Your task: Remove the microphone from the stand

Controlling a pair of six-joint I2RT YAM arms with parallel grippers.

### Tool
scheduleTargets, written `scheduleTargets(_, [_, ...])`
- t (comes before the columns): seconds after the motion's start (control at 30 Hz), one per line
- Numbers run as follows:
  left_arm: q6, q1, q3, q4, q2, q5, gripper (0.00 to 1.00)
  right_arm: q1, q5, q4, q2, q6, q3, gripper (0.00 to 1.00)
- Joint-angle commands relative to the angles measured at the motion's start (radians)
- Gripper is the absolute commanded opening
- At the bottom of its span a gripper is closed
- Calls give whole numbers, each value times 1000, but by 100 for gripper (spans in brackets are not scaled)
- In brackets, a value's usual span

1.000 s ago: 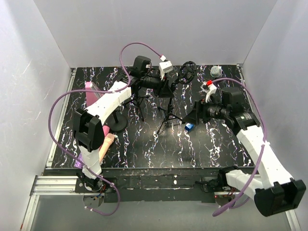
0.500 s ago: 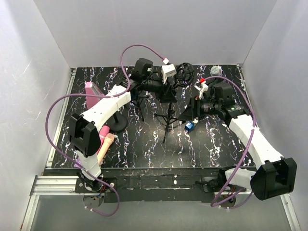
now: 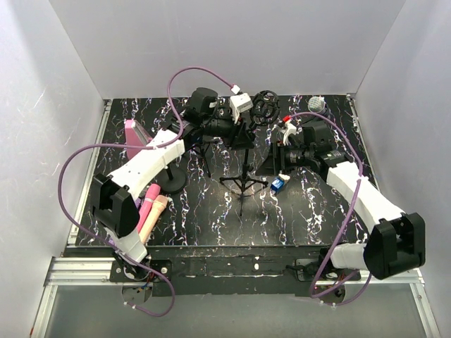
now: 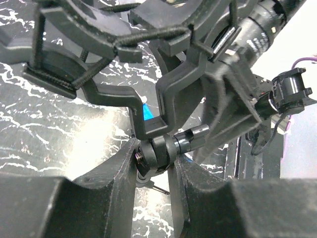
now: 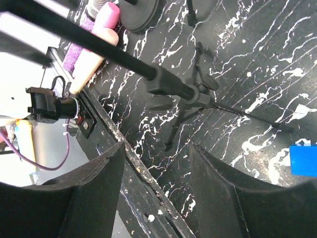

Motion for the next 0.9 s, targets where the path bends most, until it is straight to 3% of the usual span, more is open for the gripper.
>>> scheduleTargets(0.0, [-38,-2,-34,60,-126,-102,0,4,6,51,44,30,36,60])
scheduleTargets(0.2, [-93,15,-66,46,-154,-186,0,10,-130,176,115,131,45,56])
scheduleTargets(0.33, [-127,29,-77,37,-168,-244,0,36,-173,219,158,164,71,62])
scheduleTargets(0.53, [-173,64,-109,43,-175,-265,0,51,-150,229,219,210,102,65])
scheduleTargets(0.87, [-209,86,-129,55,-174,-229,0,50,-162,272,305,242,150,61])
